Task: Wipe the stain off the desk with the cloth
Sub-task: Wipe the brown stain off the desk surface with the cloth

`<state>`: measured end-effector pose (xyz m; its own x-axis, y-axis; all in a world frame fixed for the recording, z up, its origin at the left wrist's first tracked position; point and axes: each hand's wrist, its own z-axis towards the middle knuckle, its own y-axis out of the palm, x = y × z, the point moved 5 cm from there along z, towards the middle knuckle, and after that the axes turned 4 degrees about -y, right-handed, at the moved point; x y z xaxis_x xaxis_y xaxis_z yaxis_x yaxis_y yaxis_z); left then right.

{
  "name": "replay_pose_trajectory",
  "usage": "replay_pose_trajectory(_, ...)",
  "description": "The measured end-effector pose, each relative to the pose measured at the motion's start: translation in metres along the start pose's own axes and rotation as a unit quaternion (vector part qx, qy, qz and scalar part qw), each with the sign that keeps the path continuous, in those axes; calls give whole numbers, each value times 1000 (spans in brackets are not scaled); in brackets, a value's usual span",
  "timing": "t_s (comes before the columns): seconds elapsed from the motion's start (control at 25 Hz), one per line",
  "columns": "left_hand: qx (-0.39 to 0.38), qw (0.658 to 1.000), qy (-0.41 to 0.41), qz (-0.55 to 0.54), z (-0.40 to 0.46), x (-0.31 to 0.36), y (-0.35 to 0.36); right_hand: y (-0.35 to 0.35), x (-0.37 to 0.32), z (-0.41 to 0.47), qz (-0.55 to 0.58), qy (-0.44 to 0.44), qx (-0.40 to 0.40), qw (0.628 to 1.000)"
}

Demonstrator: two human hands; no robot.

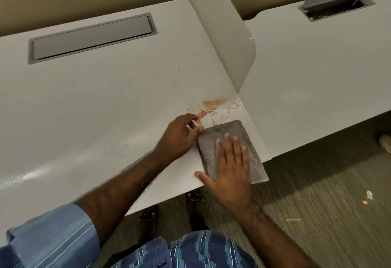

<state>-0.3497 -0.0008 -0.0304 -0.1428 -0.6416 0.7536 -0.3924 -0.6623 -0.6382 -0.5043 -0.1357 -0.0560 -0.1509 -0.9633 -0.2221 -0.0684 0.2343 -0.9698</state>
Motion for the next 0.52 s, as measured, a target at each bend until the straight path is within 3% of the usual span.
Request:
replay_pose_trajectory(0.2,182,963,46,194,-31,-80,-70,6,5,10,-12,8,55,998)
replay_pose_trajectory(0.36,203,936,40,283,-38,-120,-95,-5,10,68,-31,-8,52,998)
replay_pose_trajectory(0.52,199,935,50,288,-35,-126,-90,-28,16,169,-29,18,44,998)
